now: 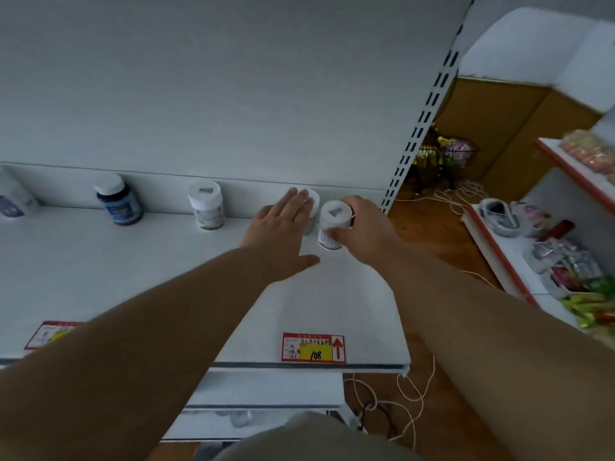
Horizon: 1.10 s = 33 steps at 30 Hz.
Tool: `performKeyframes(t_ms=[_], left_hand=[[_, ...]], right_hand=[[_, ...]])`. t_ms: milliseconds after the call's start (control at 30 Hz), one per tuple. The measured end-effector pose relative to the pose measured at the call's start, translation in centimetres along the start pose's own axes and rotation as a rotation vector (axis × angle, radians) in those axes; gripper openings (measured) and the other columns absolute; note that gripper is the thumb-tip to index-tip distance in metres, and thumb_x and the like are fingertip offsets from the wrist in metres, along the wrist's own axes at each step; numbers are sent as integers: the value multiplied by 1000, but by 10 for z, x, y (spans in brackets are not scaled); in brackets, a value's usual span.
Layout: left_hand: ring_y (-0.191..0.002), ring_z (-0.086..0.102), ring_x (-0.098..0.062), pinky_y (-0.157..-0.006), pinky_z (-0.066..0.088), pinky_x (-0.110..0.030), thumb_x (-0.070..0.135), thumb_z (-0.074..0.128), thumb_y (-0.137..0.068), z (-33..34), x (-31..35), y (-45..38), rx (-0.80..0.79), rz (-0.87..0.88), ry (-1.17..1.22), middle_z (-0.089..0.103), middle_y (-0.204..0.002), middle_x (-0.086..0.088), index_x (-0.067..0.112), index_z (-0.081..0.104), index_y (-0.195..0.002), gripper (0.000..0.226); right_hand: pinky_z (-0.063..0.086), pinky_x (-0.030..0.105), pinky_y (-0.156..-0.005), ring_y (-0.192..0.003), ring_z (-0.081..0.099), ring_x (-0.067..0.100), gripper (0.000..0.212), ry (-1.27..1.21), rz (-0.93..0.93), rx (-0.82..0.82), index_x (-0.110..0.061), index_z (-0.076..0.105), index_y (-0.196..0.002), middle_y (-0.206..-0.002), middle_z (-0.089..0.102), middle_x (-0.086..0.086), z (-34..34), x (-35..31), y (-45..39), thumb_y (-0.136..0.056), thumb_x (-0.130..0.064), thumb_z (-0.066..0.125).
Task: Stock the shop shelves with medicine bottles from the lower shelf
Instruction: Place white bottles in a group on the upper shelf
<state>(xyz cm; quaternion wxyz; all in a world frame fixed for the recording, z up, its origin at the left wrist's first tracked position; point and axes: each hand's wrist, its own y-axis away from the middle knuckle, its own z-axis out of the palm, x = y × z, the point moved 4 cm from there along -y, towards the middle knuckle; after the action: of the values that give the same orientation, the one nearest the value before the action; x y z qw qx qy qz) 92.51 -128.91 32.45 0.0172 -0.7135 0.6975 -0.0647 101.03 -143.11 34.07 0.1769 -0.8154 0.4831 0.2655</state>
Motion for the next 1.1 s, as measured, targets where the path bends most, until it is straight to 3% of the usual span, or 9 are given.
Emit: performKeyframes(t_ms=[100, 267, 433, 533, 733, 900, 1100], left_hand=[[-152, -2, -17, -119, 16, -37, 64, 58, -85, 3, 2, -3, -11, -15, 16, 3, -165, 0, 13, 4, -156, 103], [-152, -2, -15, -120, 17, -37, 59, 58, -87, 1, 1, -4, -12, -18, 27, 1, -165, 1, 15, 3, -157, 100], [-152, -3, -17, -121, 14, -38, 63, 58, -86, -3, 1, -5, -72, -5, 20, -1, -165, -2, 13, 0, -157, 105], [-152, -1, -19, -121, 11, -37, 63, 58, -86, -12, 1, 0, -46, 4, 25, -3, -165, -3, 14, -3, -157, 106], [-150, 14, -23, -120, 18, -41, 59, 61, -85, -21, -8, 44, 50, -85, 129, 11, -164, -2, 20, 8, -156, 97], [-145, 28, -25, -118, 23, -42, 54, 62, -87, -28, -36, 107, 71, -134, 207, 29, -159, -2, 21, 21, -154, 85], [-133, 43, -29, -109, 34, -43, 53, 65, -84, -46, -132, 223, 77, -207, 193, 44, -148, -4, 20, 38, -148, 77]], right_hand=[[49, 36, -80, -97, 61, 21, 47, 3, 12, 36, -18, 54, -119, -110, 63, 1, 7, 6, -11, -81, -30, 78], [41, 30, -77, -100, 60, 25, 44, 41, 14, 80, -15, 47, -123, -114, 60, 7, 12, 8, -18, -87, -20, 72], [44, 33, -78, -98, 58, 28, 42, 149, -15, 16, -15, 45, -122, -122, 50, 13, 7, -1, -20, -89, -20, 69], [48, 37, -83, -103, 57, 30, 51, 198, -1, -14, -15, 42, -126, -128, 43, 13, -1, -11, -15, -86, -25, 73], [46, 40, -98, -119, 46, 30, 54, 276, -82, 150, -15, 45, -130, -130, 45, 12, -7, -33, 29, -86, -31, 72], [48, 45, -96, -120, 47, 30, 56, 238, -173, 213, -16, 46, -132, -134, 47, 12, 20, -85, 75, -87, -39, 69], [46, 46, -96, -118, 50, 31, 51, 139, -304, 150, -13, 51, -130, -131, 49, 12, 100, -203, 130, -89, -39, 66]])
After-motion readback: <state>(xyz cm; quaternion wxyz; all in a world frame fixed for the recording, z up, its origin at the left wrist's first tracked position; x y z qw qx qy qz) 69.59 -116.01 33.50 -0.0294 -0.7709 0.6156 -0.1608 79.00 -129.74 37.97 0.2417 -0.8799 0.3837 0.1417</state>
